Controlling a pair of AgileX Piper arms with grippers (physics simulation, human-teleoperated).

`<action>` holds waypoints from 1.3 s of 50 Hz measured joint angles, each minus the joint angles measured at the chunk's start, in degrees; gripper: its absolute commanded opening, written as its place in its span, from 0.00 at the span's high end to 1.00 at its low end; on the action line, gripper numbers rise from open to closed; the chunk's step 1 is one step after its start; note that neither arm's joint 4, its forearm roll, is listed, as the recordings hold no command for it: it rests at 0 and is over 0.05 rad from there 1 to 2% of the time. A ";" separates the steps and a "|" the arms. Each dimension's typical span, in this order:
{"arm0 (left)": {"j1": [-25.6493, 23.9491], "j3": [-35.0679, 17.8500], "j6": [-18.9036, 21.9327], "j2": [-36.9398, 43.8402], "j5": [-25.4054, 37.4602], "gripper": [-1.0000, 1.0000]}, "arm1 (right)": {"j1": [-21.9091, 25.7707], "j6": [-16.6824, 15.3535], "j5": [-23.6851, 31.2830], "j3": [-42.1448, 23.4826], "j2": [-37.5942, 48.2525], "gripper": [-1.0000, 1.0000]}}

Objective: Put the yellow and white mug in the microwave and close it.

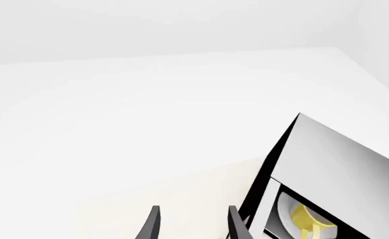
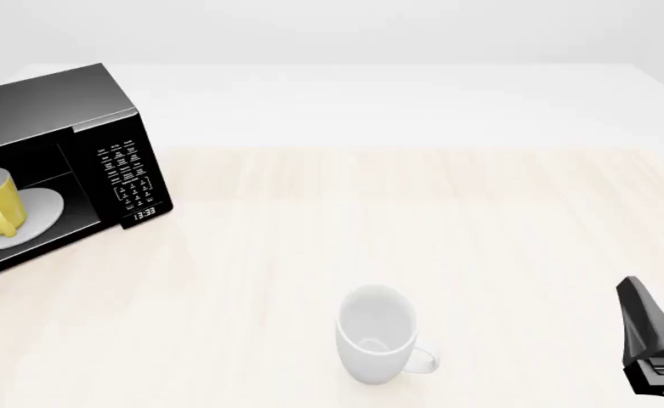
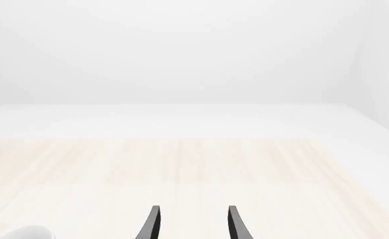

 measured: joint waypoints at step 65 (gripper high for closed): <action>5.44 12.39 11.36 14.73 -17.74 0.00 | 0.00 0.00 0.00 0.00 0.00 0.00</action>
